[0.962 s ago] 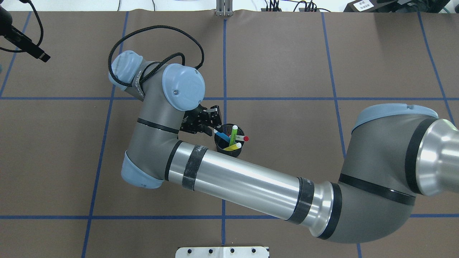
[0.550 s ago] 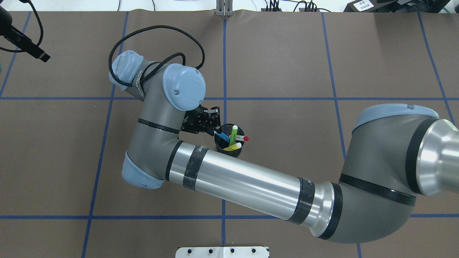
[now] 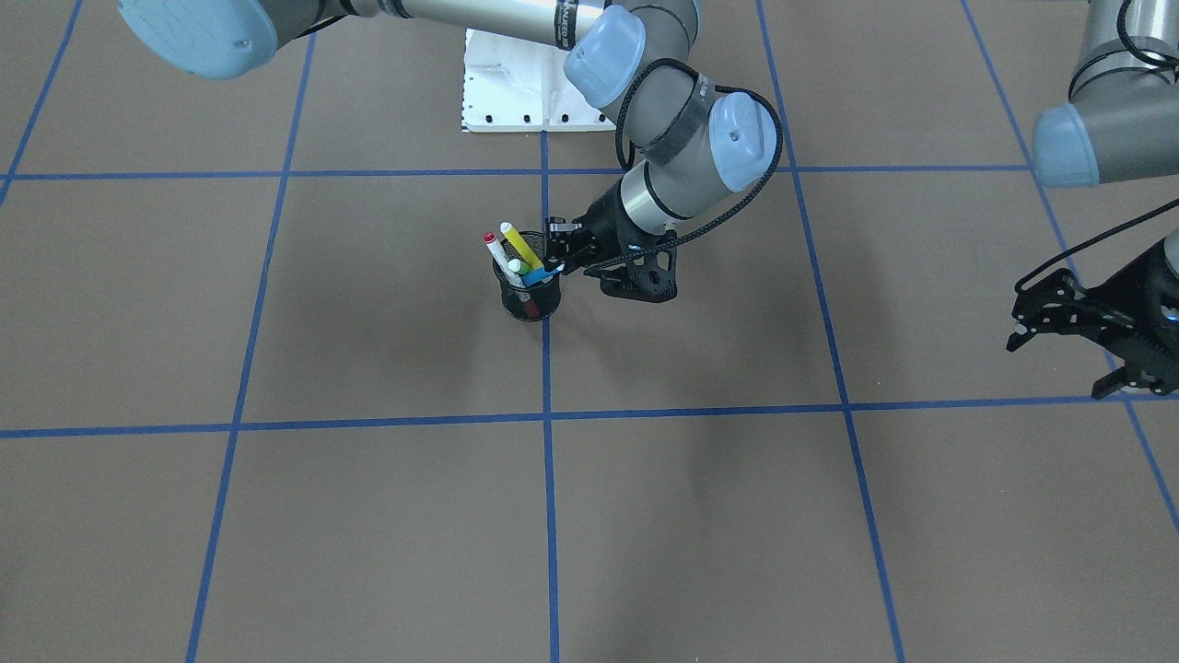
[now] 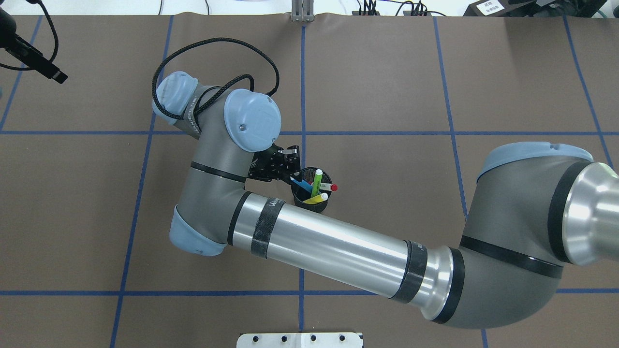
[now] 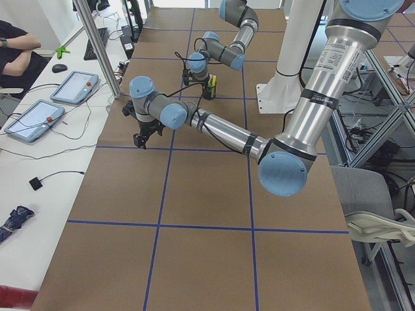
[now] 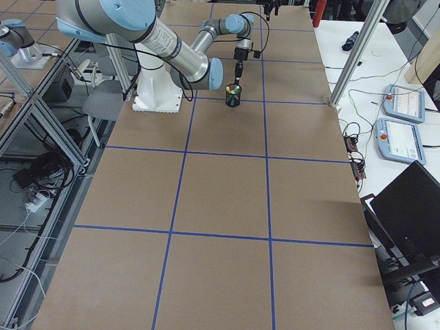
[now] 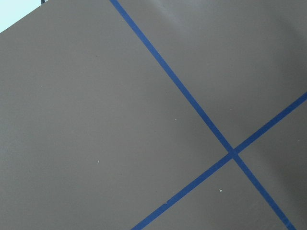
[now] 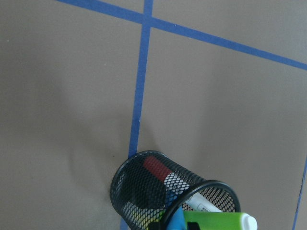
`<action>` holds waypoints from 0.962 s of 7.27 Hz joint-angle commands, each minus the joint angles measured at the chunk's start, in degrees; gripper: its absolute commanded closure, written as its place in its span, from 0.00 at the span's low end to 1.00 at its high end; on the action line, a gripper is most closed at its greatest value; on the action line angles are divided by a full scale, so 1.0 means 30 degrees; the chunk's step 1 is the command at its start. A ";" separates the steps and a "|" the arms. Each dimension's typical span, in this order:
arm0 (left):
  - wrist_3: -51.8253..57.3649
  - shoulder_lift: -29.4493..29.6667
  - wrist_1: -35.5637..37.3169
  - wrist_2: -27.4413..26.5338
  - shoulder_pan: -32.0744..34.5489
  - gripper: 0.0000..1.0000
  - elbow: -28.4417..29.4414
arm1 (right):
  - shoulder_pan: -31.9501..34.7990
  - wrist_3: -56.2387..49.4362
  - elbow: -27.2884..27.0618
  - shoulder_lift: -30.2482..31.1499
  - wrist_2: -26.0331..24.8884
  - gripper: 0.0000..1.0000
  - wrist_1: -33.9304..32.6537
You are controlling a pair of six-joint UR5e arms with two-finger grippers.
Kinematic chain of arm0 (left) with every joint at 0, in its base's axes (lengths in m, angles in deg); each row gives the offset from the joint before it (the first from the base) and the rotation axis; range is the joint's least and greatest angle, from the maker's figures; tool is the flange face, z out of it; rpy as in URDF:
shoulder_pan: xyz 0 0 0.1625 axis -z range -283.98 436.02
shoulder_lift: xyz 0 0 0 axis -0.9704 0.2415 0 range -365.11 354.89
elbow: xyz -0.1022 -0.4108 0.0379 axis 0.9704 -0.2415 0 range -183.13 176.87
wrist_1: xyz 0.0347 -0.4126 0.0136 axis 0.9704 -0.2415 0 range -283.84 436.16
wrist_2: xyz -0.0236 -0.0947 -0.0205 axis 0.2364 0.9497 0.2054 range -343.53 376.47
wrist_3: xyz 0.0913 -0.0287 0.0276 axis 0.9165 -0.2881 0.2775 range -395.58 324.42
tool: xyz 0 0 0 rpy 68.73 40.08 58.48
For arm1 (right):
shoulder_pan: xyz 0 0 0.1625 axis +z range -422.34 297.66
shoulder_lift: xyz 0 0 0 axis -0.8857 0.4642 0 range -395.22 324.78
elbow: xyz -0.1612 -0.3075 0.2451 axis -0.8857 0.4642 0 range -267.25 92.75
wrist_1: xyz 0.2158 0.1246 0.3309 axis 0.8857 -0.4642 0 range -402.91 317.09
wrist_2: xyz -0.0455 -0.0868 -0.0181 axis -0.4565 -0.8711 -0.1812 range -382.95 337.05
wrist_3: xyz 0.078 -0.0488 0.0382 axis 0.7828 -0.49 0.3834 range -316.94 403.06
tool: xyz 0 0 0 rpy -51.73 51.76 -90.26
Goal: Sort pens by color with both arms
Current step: 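Lower the right gripper into the cup and close on the blue marker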
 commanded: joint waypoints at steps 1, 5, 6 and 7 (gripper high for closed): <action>0.0000 -0.0001 0.0008 0.0016 0.0000 0.00 0.0026 | 0.0003 0.0214 -0.0356 0.0088 0.0025 1.00 -0.0008; 0.0000 -0.0001 -0.0021 0.0016 0.0000 0.00 -0.0003 | 0.0587 0.0332 -0.5617 0.0060 -0.0004 1.00 -0.2436; 0.0000 -0.0030 0.0008 0.0016 0.0000 0.00 -0.0032 | 0.1111 0.0362 -0.6849 -0.0144 -0.0004 1.00 -0.2788; -0.0029 -0.0030 0.0008 0.0016 0.0000 0.00 -0.0090 | 0.1609 0.0391 -0.8051 -0.0262 -0.0004 1.00 -0.2820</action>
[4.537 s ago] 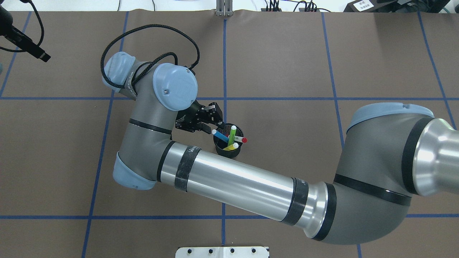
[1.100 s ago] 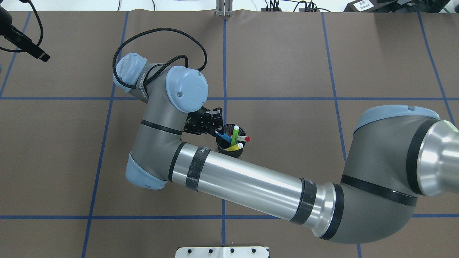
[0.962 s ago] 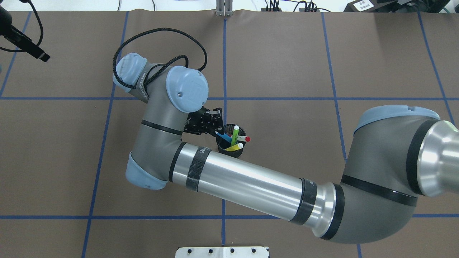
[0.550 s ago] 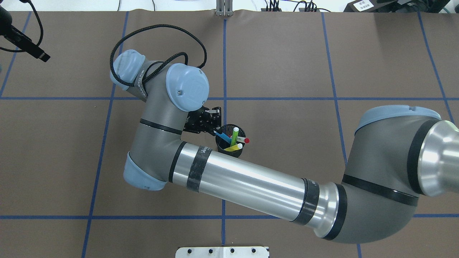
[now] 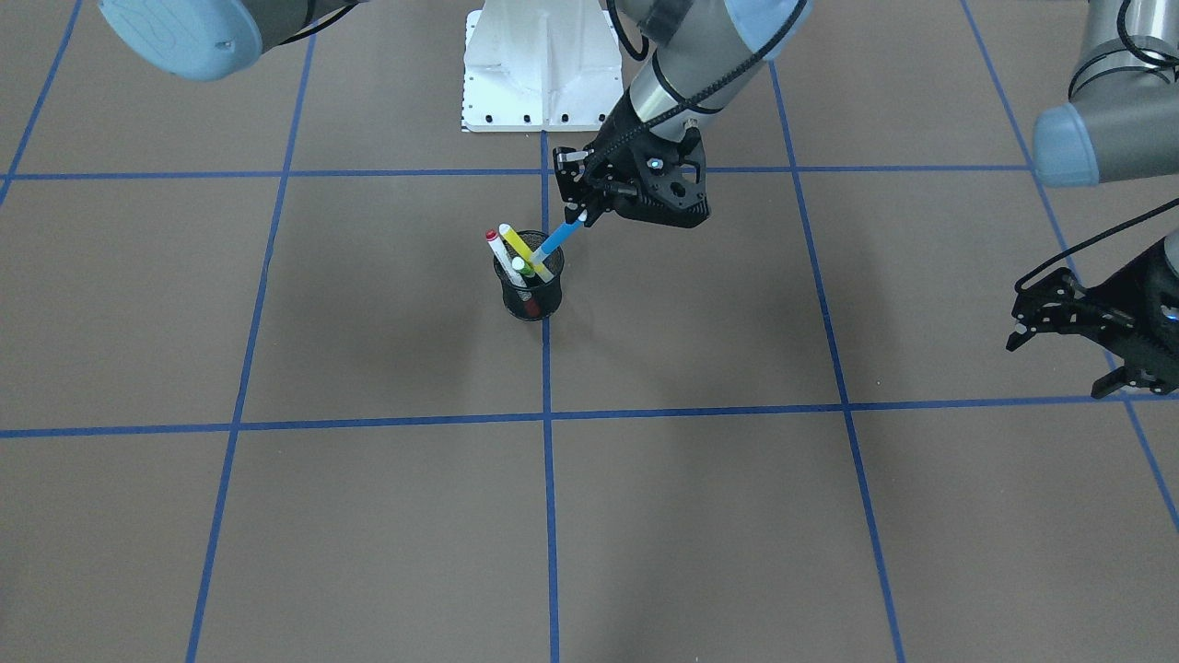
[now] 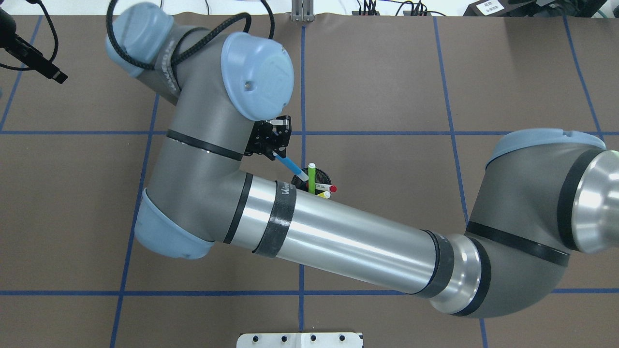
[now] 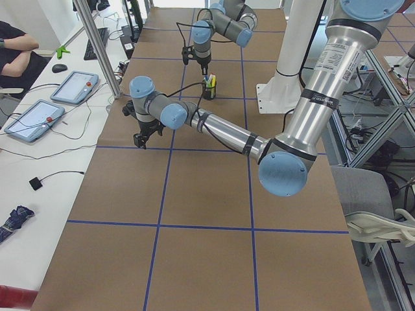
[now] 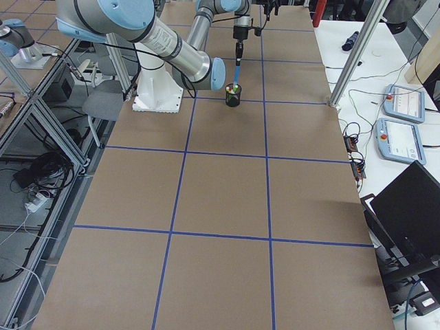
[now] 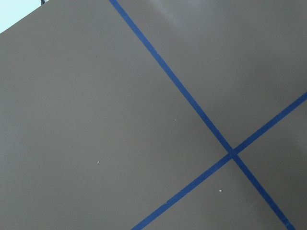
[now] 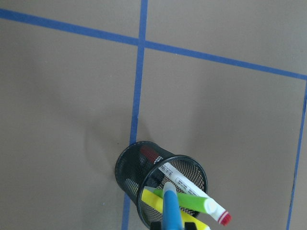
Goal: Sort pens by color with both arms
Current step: 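Lift the blue marker out of the cup with the right gripper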
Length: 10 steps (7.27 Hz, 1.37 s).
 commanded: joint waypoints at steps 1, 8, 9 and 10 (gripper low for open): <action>-0.0052 -0.0011 0.0008 -0.0029 0.0000 0.00 -0.0050 | 0.1115 0.0102 -0.2640 -0.0194 -0.0322 1.00 0.0035; -0.0199 0.0223 0.0008 -0.0088 -0.0030 0.00 0.0242 | 0.2586 0.0103 -0.0907 0.6273 -1.0834 1.00 1.5418; -0.0199 0.0252 0.0008 -0.0088 -0.0030 0.00 0.0417 | 0.2586 0.1002 0.1312 0.6367 -1.1800 1.00 1.8841; -0.0199 0.0281 0.0008 -0.0088 -0.0030 0.00 0.0535 | 0.2470 0.1069 0.2813 0.6600 -1.2100 1.00 2.1254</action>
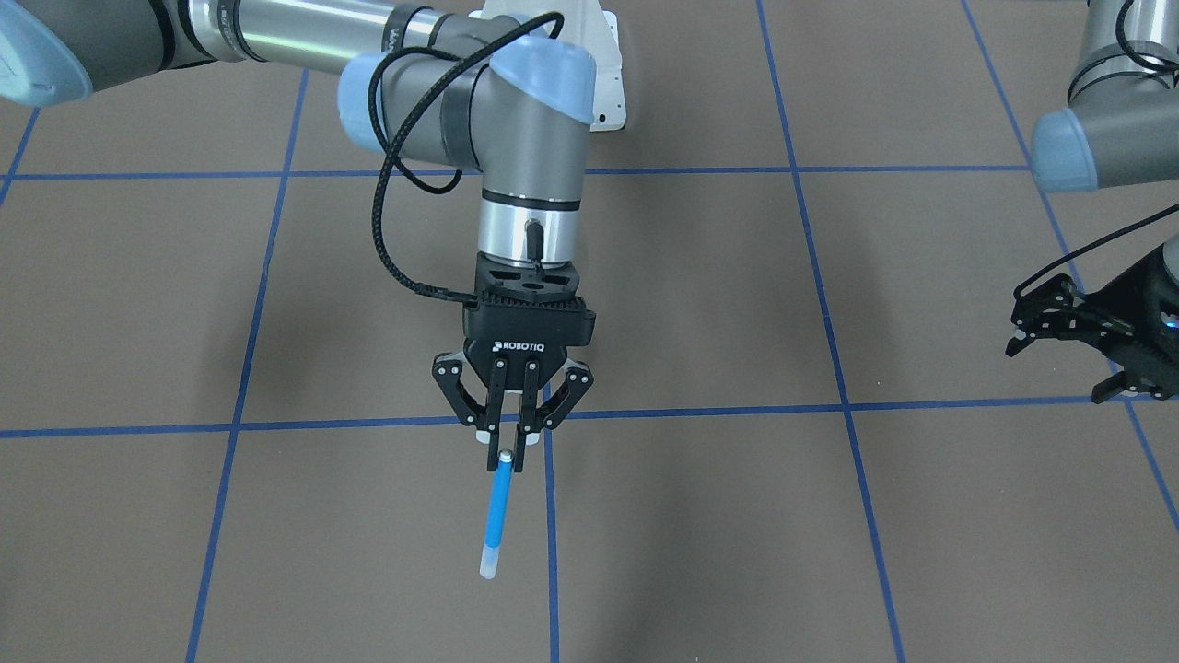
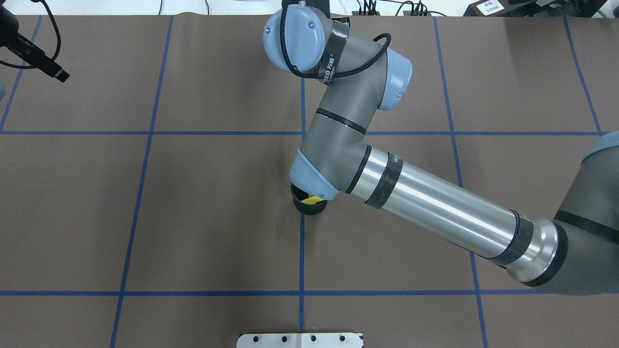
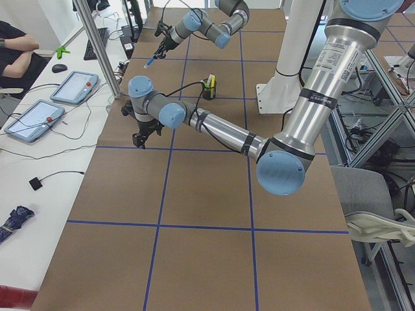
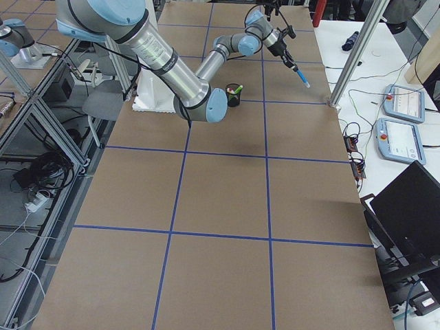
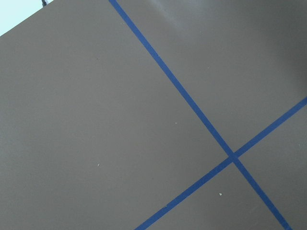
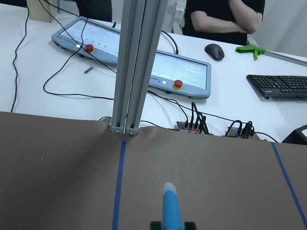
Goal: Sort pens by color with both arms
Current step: 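Lift the blue marker out of the cup with the right gripper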
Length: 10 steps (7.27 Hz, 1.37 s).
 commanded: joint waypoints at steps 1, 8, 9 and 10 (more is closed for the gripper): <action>-0.0002 0.0001 0.0000 -0.0004 -0.0058 0.00 0.0181 | -0.0200 0.0304 0.2345 0.0449 -0.0785 1.00 0.3927; 0.0057 0.0059 -0.0146 -0.0033 -0.0059 0.00 0.0561 | -0.2278 0.0275 0.3197 0.2618 -0.3008 1.00 0.8122; 0.0057 0.0059 -0.0785 -0.0033 -0.0059 0.00 0.1026 | -0.2397 0.0275 0.3401 0.2589 -0.3215 1.00 0.8122; 0.0057 0.0059 -0.1342 -0.0033 -0.0059 0.00 0.1466 | -0.2544 0.0275 0.3606 0.2588 -0.3740 1.00 0.8122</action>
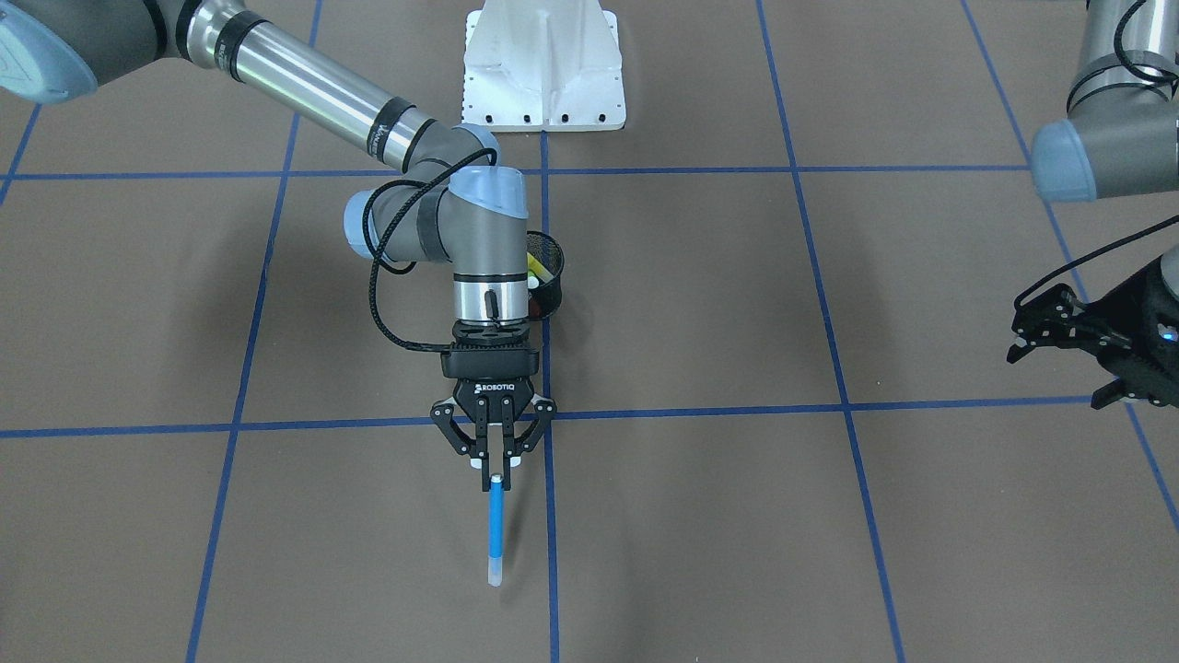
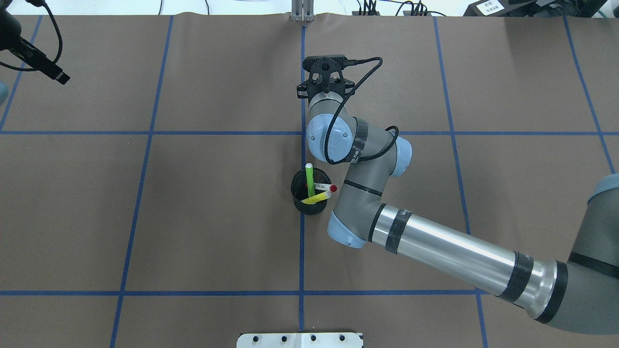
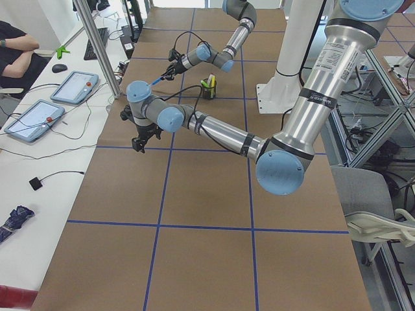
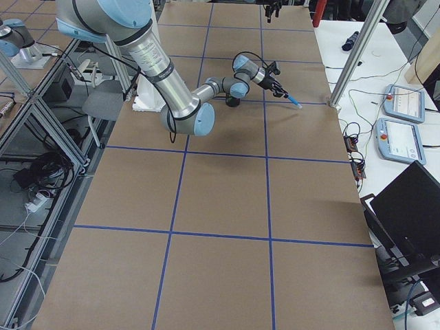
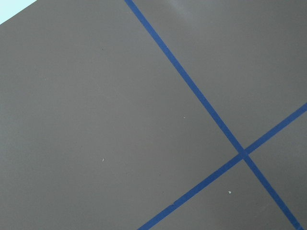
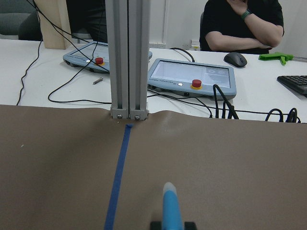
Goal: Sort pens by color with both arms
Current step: 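Carry the blue marker farther from the robot and release it on the table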
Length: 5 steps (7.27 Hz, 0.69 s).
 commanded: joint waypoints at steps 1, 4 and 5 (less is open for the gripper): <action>-0.0028 0.0000 -0.0729 0.0000 0.0000 0.00 0.0556 | -0.0200 0.0000 0.0288 -0.0006 -0.0560 1.00 0.0016; -0.0086 0.0058 -0.0730 0.0000 0.0000 0.00 0.0557 | -0.0200 0.0000 0.0784 -0.0006 -0.1085 1.00 0.0016; -0.0087 0.0174 -0.0701 -0.0029 0.0000 0.00 0.0557 | -0.0200 0.0029 0.1076 -0.0035 -0.1261 1.00 0.0016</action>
